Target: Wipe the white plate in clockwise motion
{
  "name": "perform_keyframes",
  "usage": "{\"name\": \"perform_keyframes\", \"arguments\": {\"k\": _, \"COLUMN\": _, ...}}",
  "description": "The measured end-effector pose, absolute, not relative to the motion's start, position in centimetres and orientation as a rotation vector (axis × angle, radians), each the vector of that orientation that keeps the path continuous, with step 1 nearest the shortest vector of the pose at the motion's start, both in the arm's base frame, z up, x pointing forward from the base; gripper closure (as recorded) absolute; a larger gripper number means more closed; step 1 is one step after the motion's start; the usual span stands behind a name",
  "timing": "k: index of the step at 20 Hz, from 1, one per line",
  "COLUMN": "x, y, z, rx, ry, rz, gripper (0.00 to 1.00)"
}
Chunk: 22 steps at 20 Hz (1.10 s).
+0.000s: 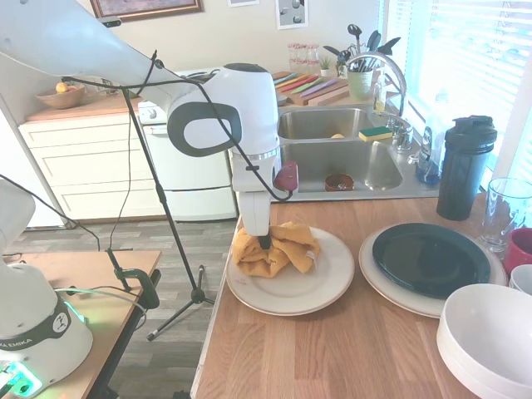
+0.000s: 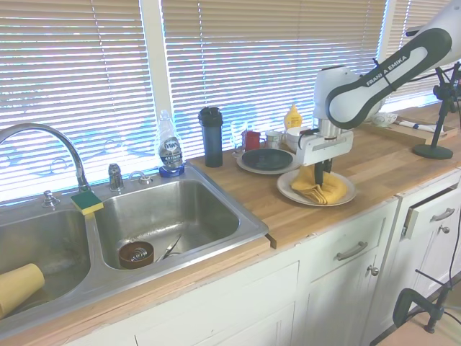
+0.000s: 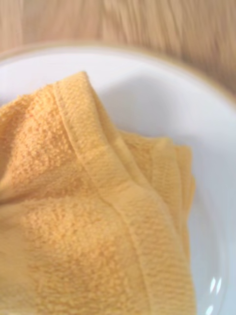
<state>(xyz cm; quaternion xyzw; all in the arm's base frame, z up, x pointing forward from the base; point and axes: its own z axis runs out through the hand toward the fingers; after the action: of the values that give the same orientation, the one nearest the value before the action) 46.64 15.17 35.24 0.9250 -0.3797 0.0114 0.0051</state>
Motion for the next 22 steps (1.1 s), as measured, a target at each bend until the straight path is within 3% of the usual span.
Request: {"name": "perform_keyframes", "arguments": {"k": 22, "x": 52.8, "y": 10.4, "z": 34.4, "rx": 2.846, "ry": -1.345, "rz": 0.127, "gripper": 1.0}}
